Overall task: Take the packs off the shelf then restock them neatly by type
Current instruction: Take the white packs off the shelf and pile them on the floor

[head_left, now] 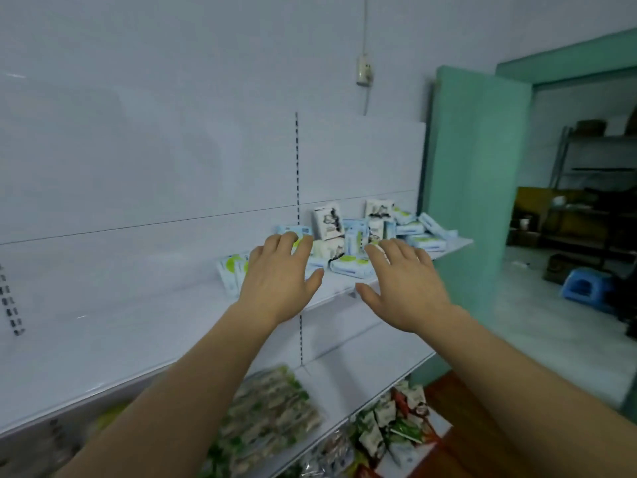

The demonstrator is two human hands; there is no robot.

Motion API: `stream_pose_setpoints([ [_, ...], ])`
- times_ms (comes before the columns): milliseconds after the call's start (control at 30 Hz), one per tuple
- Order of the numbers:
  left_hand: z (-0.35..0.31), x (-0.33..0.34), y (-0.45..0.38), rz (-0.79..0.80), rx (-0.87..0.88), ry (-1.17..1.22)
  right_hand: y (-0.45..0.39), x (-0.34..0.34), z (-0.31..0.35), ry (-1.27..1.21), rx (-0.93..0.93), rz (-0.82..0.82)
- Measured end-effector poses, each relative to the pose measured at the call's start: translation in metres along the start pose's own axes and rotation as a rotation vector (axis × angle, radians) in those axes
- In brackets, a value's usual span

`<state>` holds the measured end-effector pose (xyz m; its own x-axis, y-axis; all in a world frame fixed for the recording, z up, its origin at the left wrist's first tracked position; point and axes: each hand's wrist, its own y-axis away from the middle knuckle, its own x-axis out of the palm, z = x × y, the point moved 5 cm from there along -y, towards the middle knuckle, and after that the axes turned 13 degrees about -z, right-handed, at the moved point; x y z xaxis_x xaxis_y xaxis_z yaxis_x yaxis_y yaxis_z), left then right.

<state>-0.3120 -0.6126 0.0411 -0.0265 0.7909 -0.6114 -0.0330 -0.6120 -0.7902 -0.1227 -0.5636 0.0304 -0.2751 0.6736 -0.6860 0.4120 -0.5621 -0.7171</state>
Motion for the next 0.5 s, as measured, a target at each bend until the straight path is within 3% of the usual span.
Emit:
stream_pose_setpoints([
  [500, -0.091, 0.225, -0.162, 0.042, 0.146, 0.143, -0.089, 0.14, -0.185, 0.136, 0.11, 0.062],
])
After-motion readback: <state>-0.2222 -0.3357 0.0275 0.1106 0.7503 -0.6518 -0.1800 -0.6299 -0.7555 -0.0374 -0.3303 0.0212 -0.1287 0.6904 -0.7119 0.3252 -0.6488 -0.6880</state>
